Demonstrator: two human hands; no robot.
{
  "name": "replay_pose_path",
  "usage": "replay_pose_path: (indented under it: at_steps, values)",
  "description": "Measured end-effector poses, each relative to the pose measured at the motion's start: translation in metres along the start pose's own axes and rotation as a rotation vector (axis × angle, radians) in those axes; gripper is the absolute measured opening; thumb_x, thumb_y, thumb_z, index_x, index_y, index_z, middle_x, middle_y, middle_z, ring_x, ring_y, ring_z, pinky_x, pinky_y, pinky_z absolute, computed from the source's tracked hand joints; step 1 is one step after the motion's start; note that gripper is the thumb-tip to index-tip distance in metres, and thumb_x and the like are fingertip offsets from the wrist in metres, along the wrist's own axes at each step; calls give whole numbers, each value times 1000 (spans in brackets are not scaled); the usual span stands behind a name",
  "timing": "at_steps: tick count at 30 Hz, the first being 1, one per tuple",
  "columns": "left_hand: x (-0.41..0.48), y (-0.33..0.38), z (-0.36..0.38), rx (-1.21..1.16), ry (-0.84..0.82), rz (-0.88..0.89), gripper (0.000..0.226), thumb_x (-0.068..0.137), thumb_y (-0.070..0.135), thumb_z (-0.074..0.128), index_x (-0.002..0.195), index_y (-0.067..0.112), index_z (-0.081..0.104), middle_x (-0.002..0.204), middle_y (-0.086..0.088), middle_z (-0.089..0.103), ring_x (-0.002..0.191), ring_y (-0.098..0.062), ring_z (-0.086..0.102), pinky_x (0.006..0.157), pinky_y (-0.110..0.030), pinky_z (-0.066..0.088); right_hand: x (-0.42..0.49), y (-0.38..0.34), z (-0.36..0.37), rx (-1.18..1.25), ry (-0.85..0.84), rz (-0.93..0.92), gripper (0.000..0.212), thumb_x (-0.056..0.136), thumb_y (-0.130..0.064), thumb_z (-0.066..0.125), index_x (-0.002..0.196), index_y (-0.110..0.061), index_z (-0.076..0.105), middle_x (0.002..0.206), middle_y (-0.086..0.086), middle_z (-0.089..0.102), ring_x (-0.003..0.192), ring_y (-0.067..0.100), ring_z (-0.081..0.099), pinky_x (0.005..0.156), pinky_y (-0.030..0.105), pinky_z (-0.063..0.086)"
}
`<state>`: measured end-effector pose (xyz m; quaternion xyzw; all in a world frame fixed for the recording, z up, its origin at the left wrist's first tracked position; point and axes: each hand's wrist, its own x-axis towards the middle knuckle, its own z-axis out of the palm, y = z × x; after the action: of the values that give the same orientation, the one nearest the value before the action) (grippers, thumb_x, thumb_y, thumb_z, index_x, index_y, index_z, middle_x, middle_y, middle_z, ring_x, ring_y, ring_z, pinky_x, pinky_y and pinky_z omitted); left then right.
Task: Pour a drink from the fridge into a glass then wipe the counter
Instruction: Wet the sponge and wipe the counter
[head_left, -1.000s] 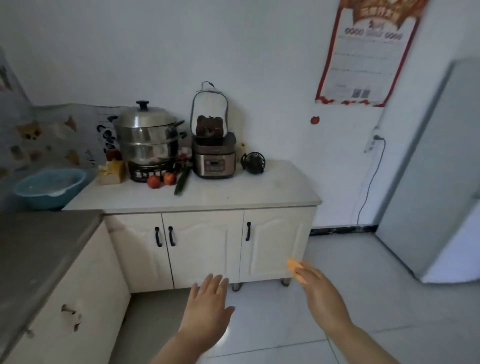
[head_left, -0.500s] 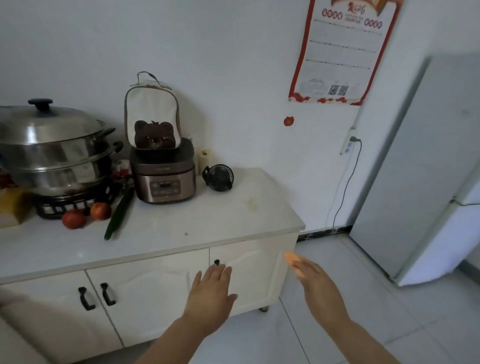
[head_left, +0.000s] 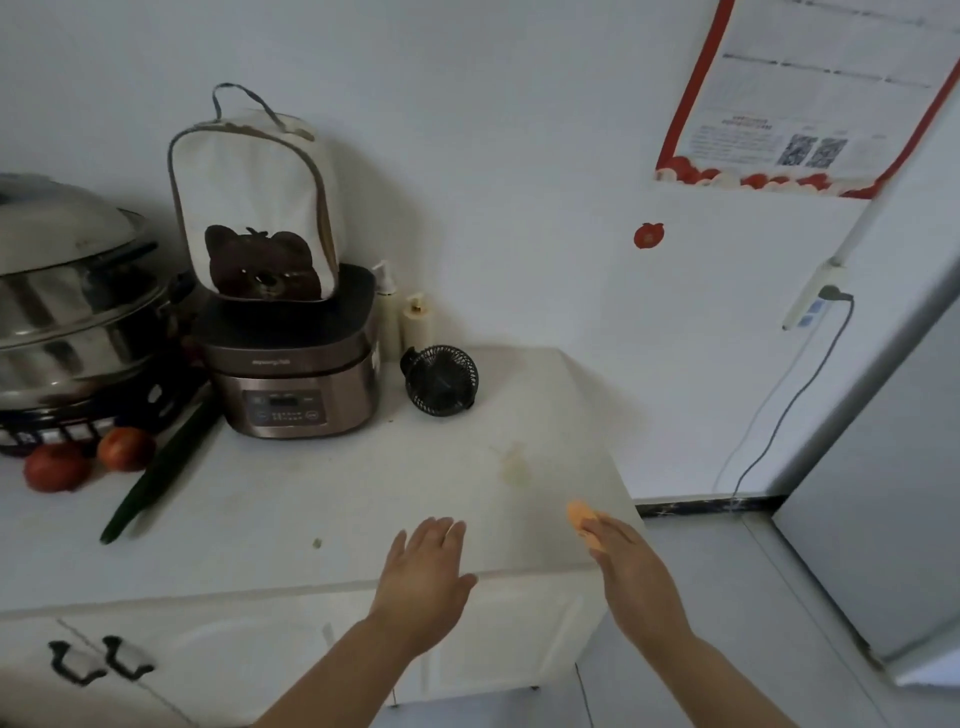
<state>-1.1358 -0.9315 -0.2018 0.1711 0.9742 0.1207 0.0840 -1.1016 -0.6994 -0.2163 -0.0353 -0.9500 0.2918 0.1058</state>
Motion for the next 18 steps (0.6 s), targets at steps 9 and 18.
replay_pose_path:
  at_steps: [9,18]
  values:
    - [93,-14,17,18,-98,-50,61,98,40,34,150,16,10,159,0,12,147,-17,6,119,-38,3,88,29,27,22,-66,64,67,82,-45,21,122,-8,60,126,14,58,115,28,57,95,26,34]
    - [172,-49,39,52,-166,-37,63,100,41,28,150,14,2,160,-5,-3,147,-21,-7,119,-41,-4,128,41,98,-246,-227,36,61,86,-48,18,140,-24,35,147,1,38,135,21,33,102,45,38]
